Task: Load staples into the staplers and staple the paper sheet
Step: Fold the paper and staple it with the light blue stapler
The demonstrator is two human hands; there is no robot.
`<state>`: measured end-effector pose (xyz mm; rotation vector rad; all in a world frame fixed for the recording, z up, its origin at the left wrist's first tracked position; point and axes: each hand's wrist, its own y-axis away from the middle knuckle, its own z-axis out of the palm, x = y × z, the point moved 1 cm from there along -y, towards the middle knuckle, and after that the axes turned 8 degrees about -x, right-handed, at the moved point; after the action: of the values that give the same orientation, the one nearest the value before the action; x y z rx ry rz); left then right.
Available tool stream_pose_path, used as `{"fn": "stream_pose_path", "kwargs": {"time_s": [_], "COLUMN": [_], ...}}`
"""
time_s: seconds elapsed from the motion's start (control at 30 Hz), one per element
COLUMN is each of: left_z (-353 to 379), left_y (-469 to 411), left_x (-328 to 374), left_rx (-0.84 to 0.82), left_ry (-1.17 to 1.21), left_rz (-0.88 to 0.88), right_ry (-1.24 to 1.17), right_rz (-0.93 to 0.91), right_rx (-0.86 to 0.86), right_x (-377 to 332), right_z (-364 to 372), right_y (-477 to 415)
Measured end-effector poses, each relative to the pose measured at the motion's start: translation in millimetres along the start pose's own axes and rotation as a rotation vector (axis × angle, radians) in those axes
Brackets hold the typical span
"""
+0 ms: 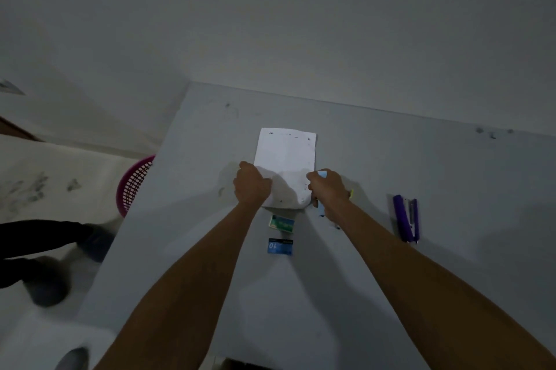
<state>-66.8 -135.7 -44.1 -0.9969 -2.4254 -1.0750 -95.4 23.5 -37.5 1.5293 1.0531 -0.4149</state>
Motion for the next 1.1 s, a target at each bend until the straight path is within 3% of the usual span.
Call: {"fn": "stream_pose_path", "kwargs": {"time_s": [0.33,0.53,0.7,0.83,0.93,1.1], "left_z": [7.2,5.6,-2.2,-28.0,-49.2,-59.1], "left_y": [23.7,17.2,15.7,29.9,49.0,81.3], "left_x": [8.9,10.1,5.2,20.4,37.7,51.3], "left_rx": [0.057,0.003,-0.007,-0.056,-0.134,-0.317], "left_ry": [-0.161,0.017,0.377,0.591,0.722,0.941], "left_rz": [-0.123,-0.094,-0.031,0.053,0.101,0.232], "right_ry": [0.218,0.245,0.221,0.098,-0.141,-0.513], "right_rz": [-0.028,0.005,-0.012,0.03,0.027,0.063], "right_rx": [0.057,0.088,0.062,0.031,-0.006,-0.295], "right_x": [0.7,5.2,0.3,-11.5,-25.1,-31.3], "right_z": [-0.8,7.5,3.1,-16.5,-41.6,-80.7], "right_y": [2.8,-6.7,-7.2,4.8,23.6,45.7]}}
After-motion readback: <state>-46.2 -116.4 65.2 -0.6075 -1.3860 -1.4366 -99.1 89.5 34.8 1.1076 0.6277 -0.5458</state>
